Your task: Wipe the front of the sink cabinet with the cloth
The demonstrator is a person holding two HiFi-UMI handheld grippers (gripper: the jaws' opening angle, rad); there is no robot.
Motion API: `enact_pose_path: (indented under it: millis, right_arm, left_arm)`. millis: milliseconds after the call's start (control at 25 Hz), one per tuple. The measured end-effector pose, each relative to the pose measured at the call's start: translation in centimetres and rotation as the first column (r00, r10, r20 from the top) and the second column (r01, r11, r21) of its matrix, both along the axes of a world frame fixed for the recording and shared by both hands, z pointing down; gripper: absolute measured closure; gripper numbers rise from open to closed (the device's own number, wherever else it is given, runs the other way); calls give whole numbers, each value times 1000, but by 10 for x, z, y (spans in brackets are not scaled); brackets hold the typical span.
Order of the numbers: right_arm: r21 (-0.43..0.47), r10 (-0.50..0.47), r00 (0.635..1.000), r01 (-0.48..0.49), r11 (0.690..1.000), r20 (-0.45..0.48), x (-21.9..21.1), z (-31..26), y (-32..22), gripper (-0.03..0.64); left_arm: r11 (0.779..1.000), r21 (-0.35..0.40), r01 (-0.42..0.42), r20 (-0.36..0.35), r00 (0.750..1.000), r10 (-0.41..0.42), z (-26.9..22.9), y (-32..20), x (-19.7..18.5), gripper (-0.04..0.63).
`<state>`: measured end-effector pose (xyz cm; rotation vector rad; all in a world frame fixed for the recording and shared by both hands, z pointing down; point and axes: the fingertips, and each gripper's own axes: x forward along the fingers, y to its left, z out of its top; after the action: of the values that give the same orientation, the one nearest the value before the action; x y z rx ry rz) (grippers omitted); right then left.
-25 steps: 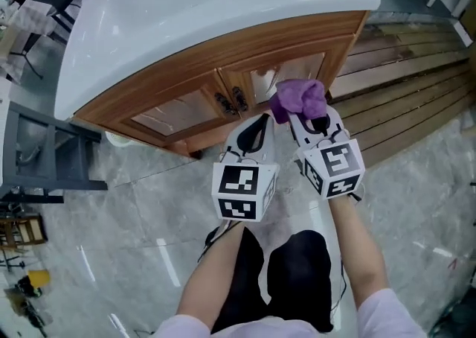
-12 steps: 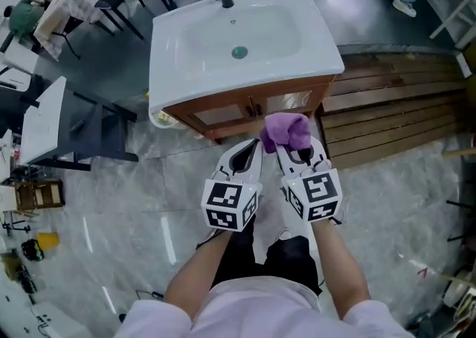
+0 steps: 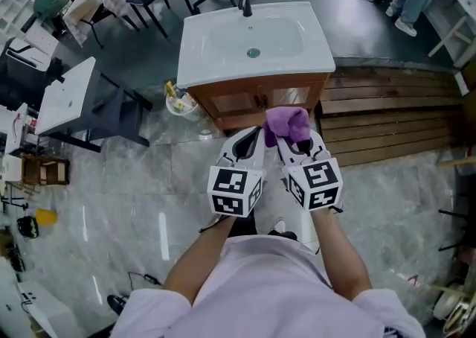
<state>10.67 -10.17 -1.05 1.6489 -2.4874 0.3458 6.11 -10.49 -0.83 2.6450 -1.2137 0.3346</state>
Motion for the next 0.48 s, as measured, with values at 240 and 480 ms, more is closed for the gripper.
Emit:
enact_pose_path:
  millis: [240, 480]
  right_arm:
    - [23, -22, 1000, 22, 999, -19, -7, -6, 26, 545]
    - [36, -32, 999, 33, 999, -25, -17, -16, 38, 545]
  left_arm:
    - [999, 25, 25, -15, 1000, -25, -5, 29, -8, 589]
    - [999, 42, 33, -17, 999, -32, -16, 40, -13, 589]
